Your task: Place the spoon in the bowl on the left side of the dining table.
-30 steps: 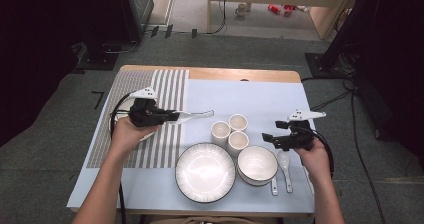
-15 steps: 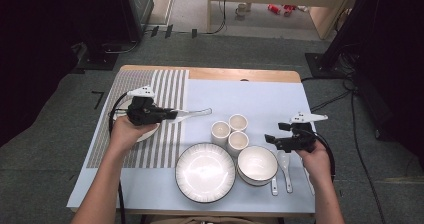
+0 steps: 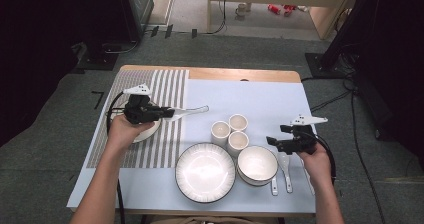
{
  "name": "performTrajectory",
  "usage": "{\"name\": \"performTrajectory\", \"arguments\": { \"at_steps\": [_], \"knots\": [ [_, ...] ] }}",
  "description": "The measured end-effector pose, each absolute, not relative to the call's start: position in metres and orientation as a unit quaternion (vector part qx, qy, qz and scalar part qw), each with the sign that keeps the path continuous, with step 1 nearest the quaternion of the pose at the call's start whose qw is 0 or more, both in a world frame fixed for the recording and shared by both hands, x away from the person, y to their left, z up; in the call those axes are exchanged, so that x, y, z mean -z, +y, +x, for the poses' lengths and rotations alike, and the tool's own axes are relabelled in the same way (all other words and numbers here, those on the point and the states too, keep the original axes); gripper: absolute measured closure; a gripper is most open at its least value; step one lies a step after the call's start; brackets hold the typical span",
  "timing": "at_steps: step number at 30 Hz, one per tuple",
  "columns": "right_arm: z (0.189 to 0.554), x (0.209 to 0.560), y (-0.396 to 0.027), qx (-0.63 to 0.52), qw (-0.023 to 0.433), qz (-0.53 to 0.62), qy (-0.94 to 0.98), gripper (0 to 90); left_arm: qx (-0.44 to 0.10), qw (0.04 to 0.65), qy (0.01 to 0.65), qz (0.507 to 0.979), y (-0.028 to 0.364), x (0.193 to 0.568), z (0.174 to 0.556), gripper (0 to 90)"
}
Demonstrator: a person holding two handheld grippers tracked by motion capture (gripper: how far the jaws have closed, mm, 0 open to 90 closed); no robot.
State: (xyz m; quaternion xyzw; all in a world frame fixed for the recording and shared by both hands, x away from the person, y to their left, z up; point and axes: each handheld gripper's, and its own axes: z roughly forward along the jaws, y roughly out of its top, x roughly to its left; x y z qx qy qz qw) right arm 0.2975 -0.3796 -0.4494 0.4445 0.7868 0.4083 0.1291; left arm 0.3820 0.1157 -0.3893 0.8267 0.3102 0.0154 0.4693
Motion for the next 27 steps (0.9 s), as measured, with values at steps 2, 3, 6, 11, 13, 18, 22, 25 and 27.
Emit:
{"name": "performTrajectory", "arguments": {
  "at_steps": [2,3,6,11,13,18,22,25,27],
  "knots": [
    [0.297,0.451,-0.38,-0.406,0.131,0.447,0.787,20.6,-0.015,0.474,0.312,0.823,0.117,0.389,0.382,83.5],
    [0.297,0.452,-0.381,-0.405,0.131,0.447,0.787,20.6,-0.016,0.475,0.312,0.823,0.119,0.388,0.383,83.5],
    [0.298,0.455,-0.382,-0.401,0.131,0.45,0.787,20.6,-0.017,0.476,0.313,0.822,0.121,0.388,0.383,83.5],
    [0.298,0.458,-0.386,-0.399,0.138,0.455,0.784,20.6,-0.018,0.478,0.317,0.819,0.125,0.388,0.385,83.5],
    [0.298,0.459,-0.386,-0.398,0.137,0.458,0.783,20.6,-0.019,0.477,0.317,0.819,0.126,0.388,0.385,83.4],
    [0.298,0.463,-0.389,-0.392,0.135,0.46,0.785,20.5,-0.021,0.478,0.32,0.818,0.13,0.388,0.387,83.4],
    [0.298,0.466,-0.392,-0.386,0.142,0.463,0.785,20.5,-0.021,0.479,0.323,0.816,0.133,0.388,0.387,83.5],
    [0.297,0.468,-0.396,-0.383,0.145,0.472,0.781,20.5,-0.023,0.477,0.327,0.816,0.135,0.388,0.388,83.4],
    [0.297,0.47,-0.398,-0.382,0.148,0.475,0.779,20.6,-0.022,0.477,0.327,0.816,0.136,0.388,0.388,83.5]
  ]
}}
